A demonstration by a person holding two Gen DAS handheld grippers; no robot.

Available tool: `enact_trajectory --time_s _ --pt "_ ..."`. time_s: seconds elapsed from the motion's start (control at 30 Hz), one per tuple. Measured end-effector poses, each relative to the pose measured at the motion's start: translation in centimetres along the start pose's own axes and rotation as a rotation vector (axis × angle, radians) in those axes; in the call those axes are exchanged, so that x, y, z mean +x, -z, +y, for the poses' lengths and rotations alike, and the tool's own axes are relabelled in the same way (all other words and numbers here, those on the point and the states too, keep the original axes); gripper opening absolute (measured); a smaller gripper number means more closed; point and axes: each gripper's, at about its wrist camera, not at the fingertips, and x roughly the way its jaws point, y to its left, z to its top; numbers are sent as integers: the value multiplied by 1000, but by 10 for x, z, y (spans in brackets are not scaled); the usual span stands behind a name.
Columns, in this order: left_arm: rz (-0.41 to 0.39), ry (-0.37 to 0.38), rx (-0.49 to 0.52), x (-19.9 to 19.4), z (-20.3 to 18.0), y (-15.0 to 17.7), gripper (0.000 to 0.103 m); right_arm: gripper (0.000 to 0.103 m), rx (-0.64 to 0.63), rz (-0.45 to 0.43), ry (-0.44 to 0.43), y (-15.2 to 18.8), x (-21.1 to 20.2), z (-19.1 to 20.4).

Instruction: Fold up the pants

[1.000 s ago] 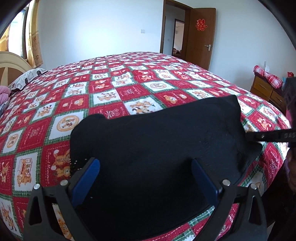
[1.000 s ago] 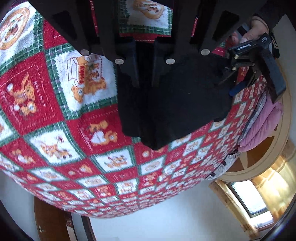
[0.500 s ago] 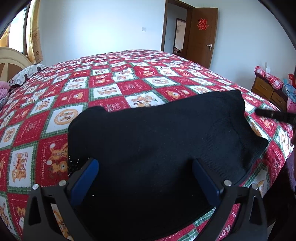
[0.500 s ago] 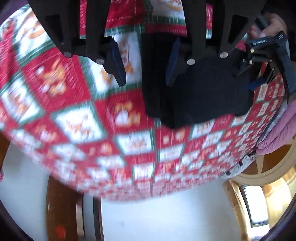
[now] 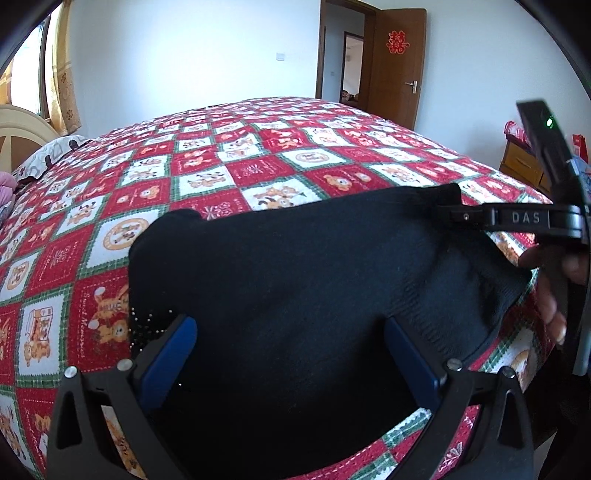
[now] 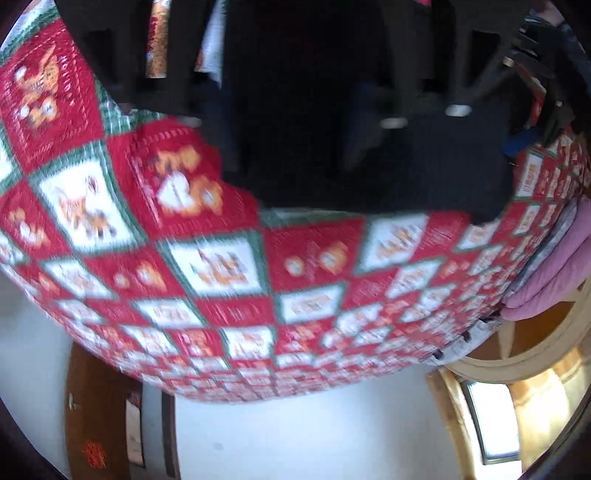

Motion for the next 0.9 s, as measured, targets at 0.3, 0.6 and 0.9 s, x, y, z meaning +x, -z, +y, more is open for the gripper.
enact_trajectory --time_s 0.3,0.6,0.9 --pt "-2 1 -6 -11 10 0 103 76 98 -8 -92 11 -8 -24" --pt "-34 -28 -87 -16 53 2 103 77 132 -70 -108 21 -43 -34" --pt "-15 9 -195 0 85 3 103 78 70 -14 -123 30 -19 -16"
